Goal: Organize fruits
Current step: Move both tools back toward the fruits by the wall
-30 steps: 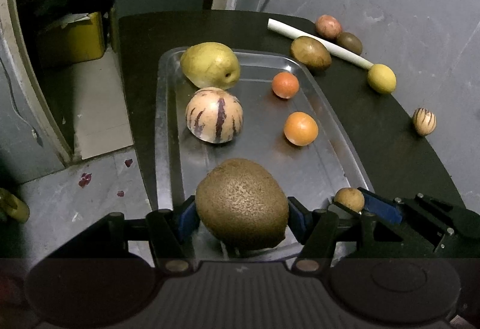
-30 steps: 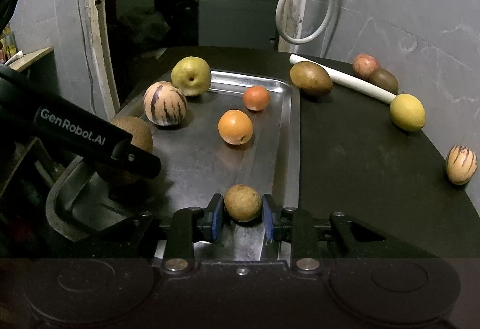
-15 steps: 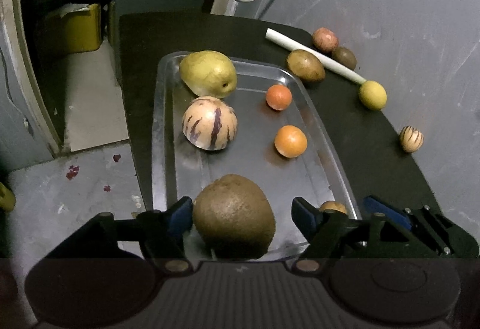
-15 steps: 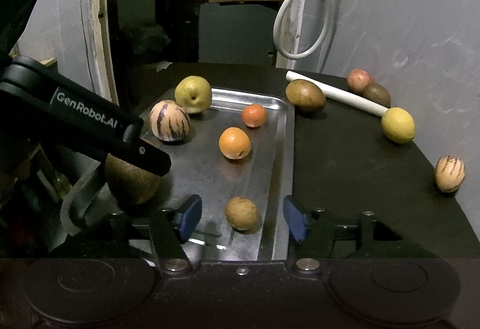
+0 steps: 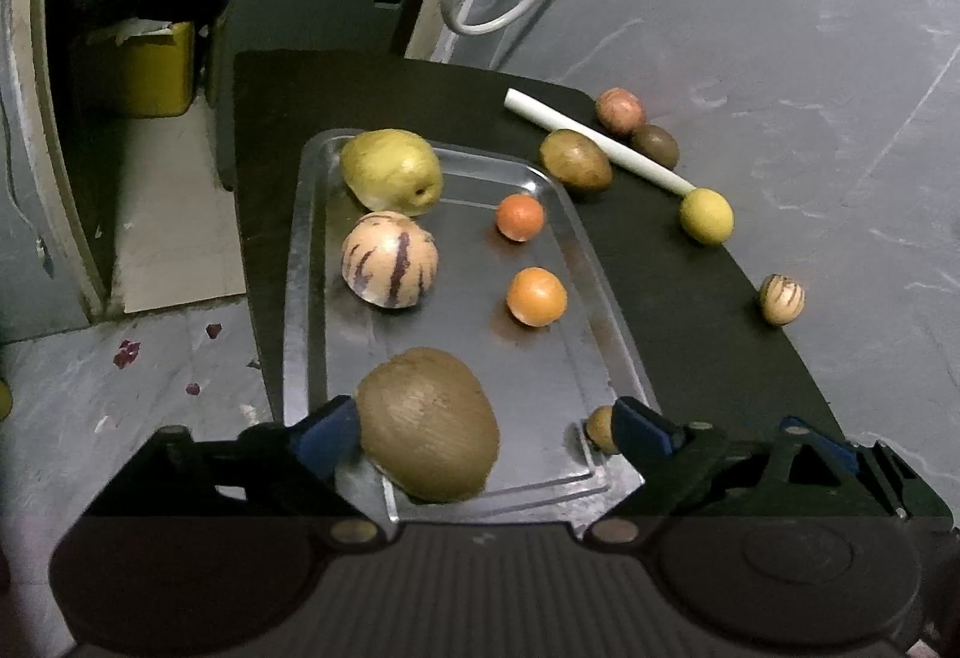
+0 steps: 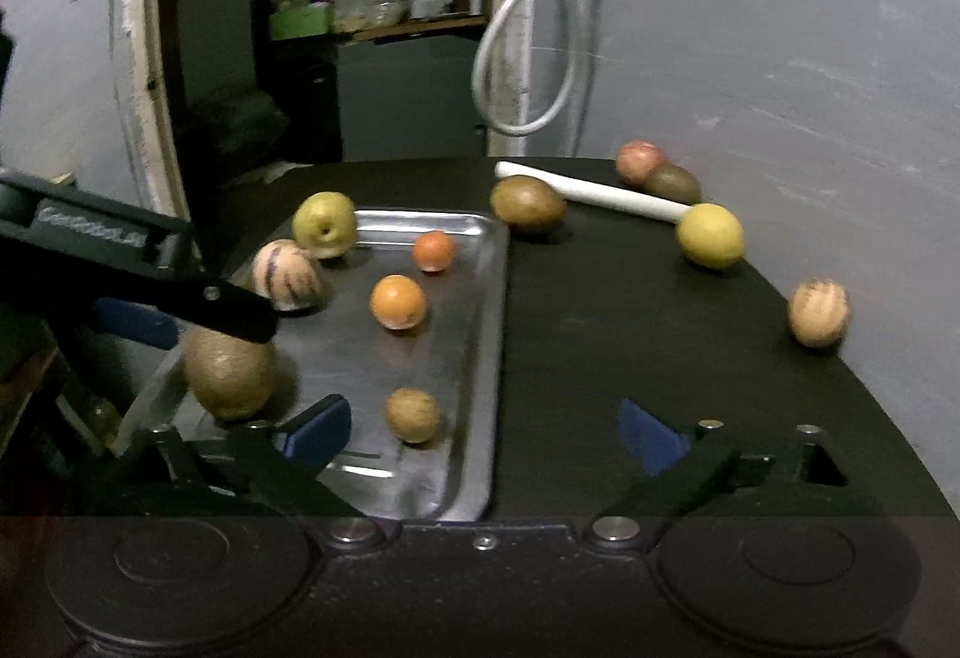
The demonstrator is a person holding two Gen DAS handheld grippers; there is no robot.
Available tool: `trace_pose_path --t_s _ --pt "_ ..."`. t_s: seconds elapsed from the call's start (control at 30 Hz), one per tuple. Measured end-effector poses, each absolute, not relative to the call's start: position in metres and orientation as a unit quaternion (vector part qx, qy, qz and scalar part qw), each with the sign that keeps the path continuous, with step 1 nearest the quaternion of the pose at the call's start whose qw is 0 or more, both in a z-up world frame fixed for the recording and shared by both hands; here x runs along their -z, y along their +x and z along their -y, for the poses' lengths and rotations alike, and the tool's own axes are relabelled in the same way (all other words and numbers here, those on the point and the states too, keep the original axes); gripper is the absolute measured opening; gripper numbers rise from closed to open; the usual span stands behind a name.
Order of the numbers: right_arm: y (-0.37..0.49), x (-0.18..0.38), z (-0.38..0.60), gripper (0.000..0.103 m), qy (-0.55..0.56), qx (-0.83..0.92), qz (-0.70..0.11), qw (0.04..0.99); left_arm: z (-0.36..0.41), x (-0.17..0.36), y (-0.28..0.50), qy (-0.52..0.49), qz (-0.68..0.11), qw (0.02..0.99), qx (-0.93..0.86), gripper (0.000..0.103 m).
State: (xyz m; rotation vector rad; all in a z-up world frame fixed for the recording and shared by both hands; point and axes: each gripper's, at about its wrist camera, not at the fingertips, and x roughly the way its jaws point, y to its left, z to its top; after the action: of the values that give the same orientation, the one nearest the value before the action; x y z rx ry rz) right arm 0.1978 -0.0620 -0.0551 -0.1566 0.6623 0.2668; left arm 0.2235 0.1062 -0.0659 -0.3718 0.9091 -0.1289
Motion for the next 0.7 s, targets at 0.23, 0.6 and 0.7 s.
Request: trace_pose_path --t_s 0.23,0.6,0.7 --pt "0.187 0.052 0.092 0.102 -0.049 -0.08 -0.331 0.939 -0.091 0.058 0.215 -0.165 -0.431 0.884 0.072 0.102" --pt "0.176 0.055 0.128 0.102 -0.022 -0.027 -0.348 0.937 -0.056 0.062 0.213 -0.153 -0.457 0.87 0.105 0.102" --pt "0.175 0.058 0.135 0.102 -0.017 -0.021 -0.355 0.934 -0.047 0.064 0.216 -0.151 -0.461 0.867 0.112 0.102"
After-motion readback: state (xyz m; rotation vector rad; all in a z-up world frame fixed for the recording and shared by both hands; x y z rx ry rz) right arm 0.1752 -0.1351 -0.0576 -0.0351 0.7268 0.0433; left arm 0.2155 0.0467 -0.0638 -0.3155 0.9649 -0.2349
